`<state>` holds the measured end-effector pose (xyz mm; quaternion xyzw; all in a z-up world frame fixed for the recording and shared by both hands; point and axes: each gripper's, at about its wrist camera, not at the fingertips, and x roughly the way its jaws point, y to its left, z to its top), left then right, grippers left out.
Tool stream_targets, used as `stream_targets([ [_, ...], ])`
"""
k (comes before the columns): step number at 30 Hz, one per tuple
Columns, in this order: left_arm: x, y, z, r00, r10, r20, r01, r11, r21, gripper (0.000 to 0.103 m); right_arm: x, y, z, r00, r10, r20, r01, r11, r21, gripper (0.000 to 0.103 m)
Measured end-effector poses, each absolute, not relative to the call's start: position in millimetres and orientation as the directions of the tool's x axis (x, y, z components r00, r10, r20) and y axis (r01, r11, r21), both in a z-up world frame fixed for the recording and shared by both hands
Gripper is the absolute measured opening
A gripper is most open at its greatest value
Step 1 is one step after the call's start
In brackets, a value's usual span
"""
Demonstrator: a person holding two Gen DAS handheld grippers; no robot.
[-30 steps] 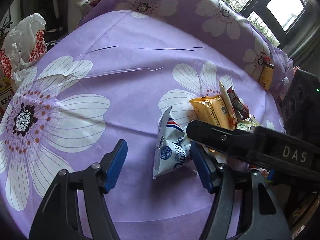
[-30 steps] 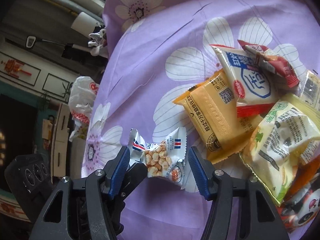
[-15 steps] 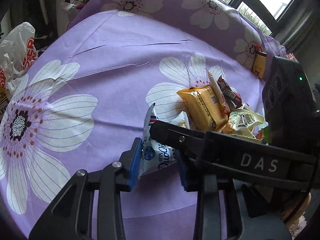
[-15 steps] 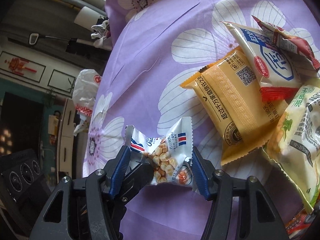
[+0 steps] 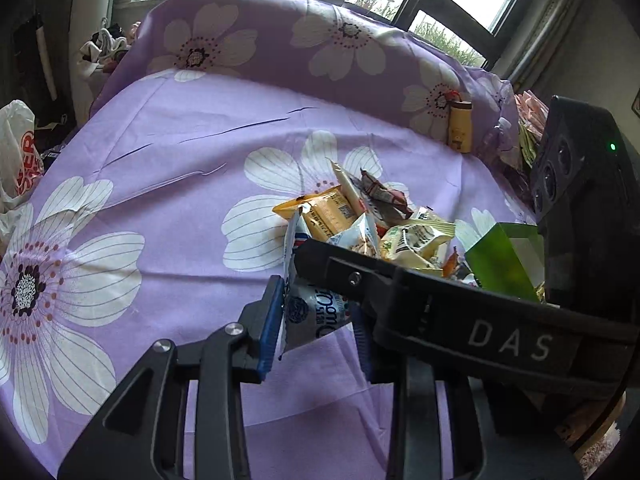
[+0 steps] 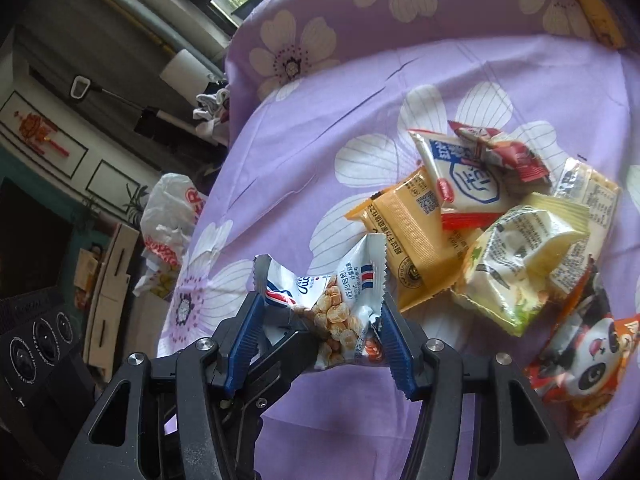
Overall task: Organize snacks
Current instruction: 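Grasp the white-and-blue peanut bag with the right tool and lift, then carry the peanut bag with the right tool over the green box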
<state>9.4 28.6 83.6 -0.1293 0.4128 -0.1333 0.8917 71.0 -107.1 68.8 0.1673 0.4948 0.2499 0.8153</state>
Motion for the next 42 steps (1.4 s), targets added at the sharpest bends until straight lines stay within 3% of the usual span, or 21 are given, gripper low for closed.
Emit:
stream_targets([
  [21,-28,-21,105,0.723,-0.382,-0.577,0.302,0.924,-0.234,0.031,13,-146,110,0.670,0.397,-0.627,-0.221,0.913,0.342,0.060],
  [42,-37,-24,109,0.758,-0.412,-0.506,0.328,0.911,-0.251,0.031,2,-148,120,0.720,0.356,-0.596,-0.212,0.930,0.299,0.060],
])
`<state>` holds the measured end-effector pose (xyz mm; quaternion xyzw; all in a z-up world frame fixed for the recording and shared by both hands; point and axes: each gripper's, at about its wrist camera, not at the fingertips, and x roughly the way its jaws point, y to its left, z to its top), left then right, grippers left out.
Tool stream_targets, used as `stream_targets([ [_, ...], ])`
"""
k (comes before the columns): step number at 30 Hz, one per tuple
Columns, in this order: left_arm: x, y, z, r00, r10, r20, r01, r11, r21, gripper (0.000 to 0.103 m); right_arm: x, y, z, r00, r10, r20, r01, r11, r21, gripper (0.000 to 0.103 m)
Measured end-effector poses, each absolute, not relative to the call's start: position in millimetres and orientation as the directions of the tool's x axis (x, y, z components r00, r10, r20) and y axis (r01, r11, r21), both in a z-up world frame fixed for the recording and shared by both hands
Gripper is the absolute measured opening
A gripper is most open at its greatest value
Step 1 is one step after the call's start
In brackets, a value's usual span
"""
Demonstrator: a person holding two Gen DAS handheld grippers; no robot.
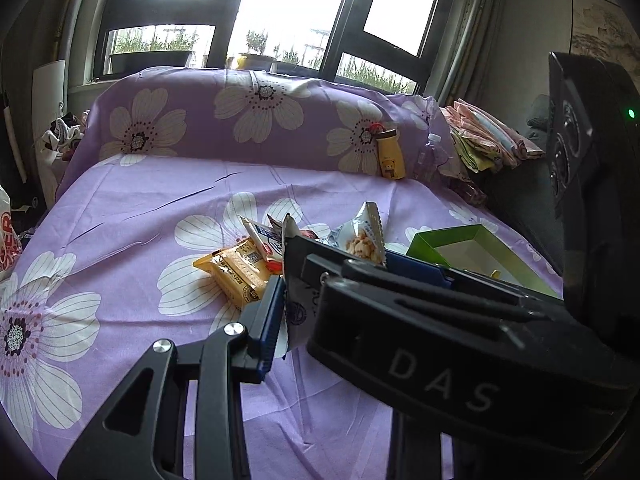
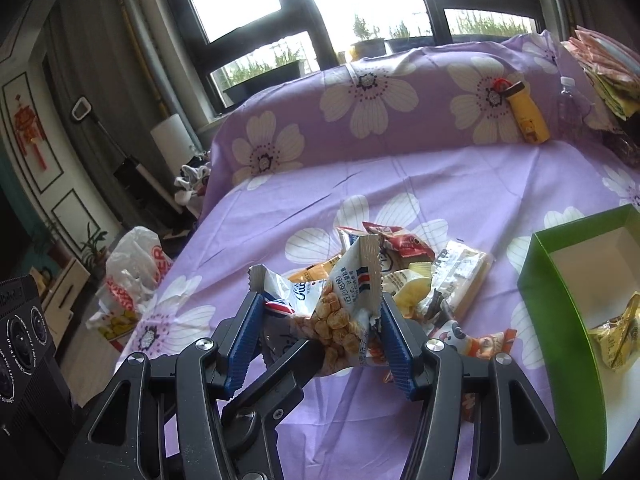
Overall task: Organize snacks
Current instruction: 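Carry the peanut bag with the right tool over the green box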
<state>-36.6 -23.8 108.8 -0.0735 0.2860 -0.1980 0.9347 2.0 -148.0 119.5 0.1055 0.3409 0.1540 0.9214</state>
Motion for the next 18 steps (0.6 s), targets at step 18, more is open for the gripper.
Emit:
stream_targets([
  [18,-37,-36,104,0.762,-0.422,-0.491,0.331,0.906,-0.265,0.031,-2,-160,119,0.736,0.337,-0.587,-0.206,0.937,0.281,0.060],
])
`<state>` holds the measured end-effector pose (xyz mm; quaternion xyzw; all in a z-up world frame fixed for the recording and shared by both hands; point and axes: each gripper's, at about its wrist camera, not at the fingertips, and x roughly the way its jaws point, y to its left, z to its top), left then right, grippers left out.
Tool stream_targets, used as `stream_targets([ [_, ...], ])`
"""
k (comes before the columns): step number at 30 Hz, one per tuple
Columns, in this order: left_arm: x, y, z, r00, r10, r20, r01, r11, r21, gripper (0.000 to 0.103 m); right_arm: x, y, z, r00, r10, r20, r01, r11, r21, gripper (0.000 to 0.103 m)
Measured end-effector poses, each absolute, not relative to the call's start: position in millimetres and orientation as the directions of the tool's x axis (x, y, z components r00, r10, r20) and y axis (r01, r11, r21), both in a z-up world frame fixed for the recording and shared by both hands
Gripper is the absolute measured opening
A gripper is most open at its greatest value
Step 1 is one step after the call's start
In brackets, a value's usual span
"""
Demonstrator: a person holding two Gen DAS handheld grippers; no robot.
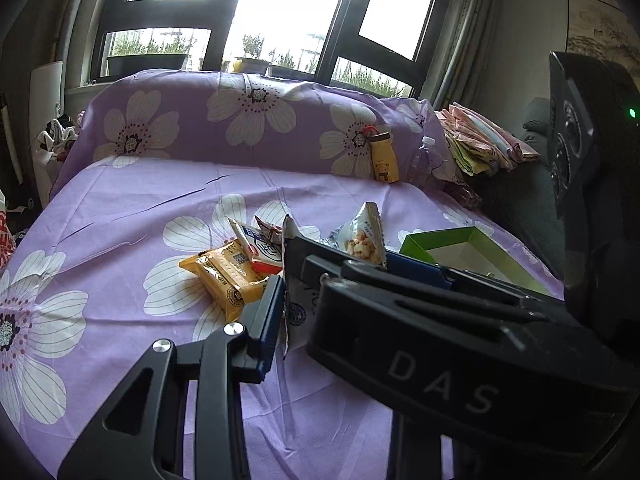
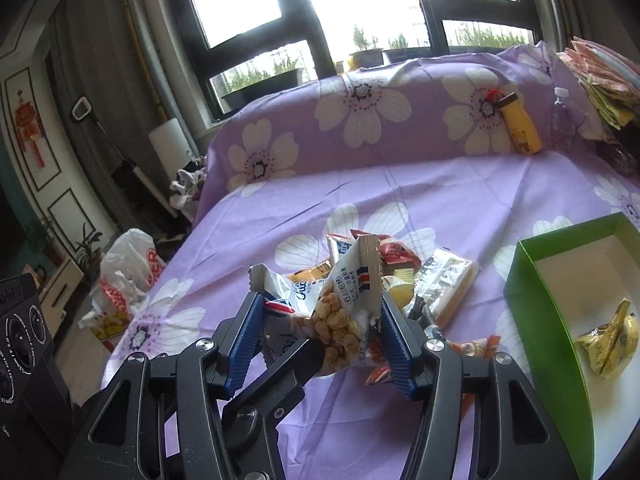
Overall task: Organize snacks
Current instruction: 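Carry the peanut bag with the right tool over the green box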
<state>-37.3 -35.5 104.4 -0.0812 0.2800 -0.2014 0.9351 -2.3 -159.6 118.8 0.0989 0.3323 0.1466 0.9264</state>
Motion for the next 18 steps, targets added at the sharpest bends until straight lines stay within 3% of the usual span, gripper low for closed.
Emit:
stream_targets([
  [12,-46,-56,124,0.798,-0.429,-0.424,0.369,0.903,-0.219,0.031,-12,-162,143,0.770,0.278,-0.574,-0.244,0.960,0.138,0.060],
  [18,-48,-77,136,0.799,-0.444,-0.406,0.391,0.896,-0.210,0.032,-15,-186,154,0.782,0.268,-0.562,-0.223,0.963,0.149,0.060],
])
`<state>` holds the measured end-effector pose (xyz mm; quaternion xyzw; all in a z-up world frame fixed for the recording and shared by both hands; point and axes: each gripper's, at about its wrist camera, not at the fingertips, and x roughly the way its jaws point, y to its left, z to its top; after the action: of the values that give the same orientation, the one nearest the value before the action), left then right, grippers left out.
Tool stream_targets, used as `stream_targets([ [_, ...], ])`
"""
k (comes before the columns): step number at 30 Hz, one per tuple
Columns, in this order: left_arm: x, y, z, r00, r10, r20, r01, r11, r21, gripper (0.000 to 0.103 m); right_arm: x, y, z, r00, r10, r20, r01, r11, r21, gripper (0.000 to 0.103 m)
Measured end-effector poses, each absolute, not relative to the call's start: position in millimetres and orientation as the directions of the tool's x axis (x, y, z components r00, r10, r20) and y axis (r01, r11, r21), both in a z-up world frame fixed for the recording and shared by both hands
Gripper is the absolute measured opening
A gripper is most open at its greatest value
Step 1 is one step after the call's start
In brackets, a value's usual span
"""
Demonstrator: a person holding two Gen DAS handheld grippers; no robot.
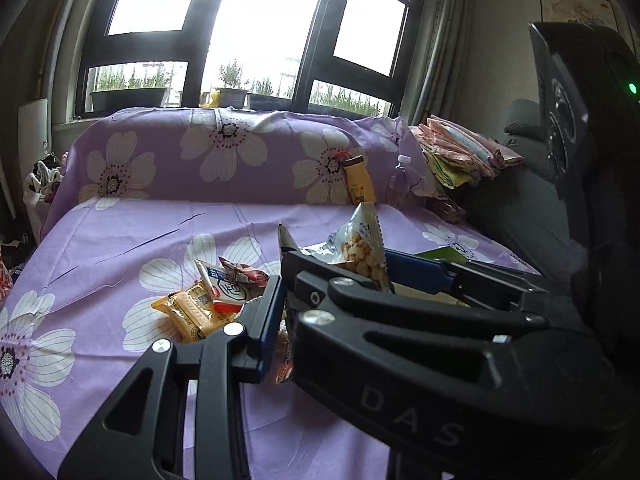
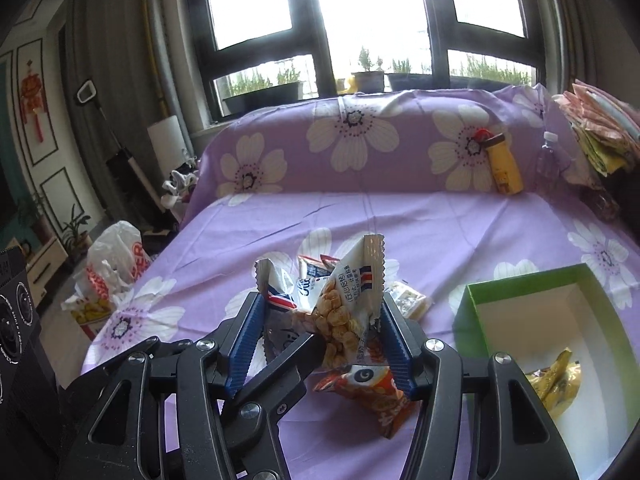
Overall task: Organize snacks
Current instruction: 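Carry the peanut bag with the right tool over the green box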
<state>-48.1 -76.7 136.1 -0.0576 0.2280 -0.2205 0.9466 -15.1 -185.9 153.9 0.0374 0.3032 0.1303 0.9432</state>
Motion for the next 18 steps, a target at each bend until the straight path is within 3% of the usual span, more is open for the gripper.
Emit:
stream_targets([
  [18,-56,-139,167,0.751,-0.527,-0.398,0.494,0.848,-0.191,0.034,-29,-254,183,0.810,0.200,-0.551,-0.108,0.975,0.196,0.060],
])
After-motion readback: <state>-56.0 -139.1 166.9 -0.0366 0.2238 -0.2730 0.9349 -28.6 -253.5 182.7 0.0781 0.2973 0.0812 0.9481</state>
